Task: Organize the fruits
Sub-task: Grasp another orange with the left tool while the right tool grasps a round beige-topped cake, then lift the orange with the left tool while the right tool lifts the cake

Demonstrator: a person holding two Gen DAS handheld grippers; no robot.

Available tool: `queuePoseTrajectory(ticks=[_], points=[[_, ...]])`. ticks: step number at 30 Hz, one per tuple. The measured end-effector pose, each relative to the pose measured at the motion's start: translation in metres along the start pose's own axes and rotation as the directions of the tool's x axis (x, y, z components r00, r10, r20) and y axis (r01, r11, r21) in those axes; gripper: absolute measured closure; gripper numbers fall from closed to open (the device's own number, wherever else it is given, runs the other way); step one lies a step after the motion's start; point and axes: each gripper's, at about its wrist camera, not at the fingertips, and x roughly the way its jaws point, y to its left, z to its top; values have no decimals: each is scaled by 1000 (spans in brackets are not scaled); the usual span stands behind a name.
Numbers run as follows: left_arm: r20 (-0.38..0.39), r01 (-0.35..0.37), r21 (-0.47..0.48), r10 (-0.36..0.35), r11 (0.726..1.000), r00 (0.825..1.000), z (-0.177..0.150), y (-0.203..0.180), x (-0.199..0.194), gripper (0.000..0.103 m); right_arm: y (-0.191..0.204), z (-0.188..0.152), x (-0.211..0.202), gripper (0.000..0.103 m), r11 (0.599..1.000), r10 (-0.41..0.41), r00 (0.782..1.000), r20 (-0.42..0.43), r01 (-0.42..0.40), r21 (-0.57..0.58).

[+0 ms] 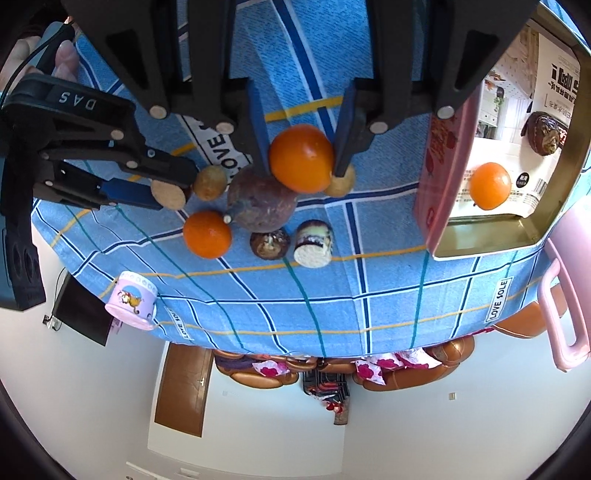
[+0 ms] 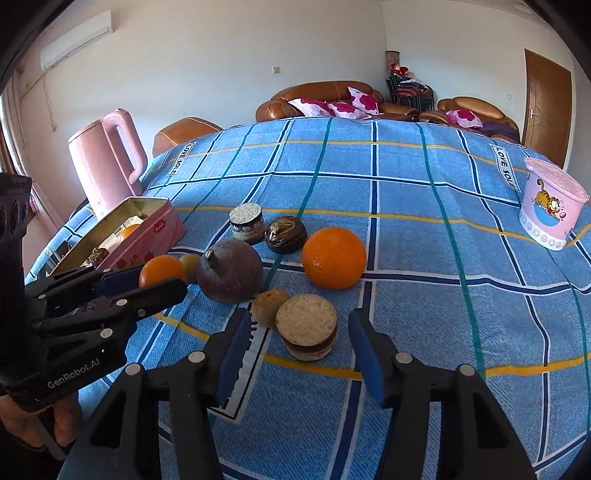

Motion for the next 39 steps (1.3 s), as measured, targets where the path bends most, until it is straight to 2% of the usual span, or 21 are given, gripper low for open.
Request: queuePoseTrajectory(ticks=[4, 5, 13, 22, 39], points=[[24, -6, -4, 6, 1000, 1000, 0, 1, -4, 68, -5, 1, 5, 60, 1000, 16, 1000, -20, -16, 24], [32, -9, -6, 9, 1000, 999, 0, 1, -6, 68, -5, 1, 4, 65, 999, 19, 1000, -19, -19, 28], [90, -32, -30, 35, 999, 995, -1, 4, -15, 68, -1, 0, -2, 65, 1000, 12, 1000, 15, -12, 10], [114, -38, -41, 43, 998, 993, -1, 5, -19, 68, 1, -5, -2, 65, 999, 42, 999, 18, -42, 2], [140, -32, -60, 40, 998, 989, -2, 7, -24, 68, 17, 3, -24, 65, 998, 22, 987, 157, -11, -69]])
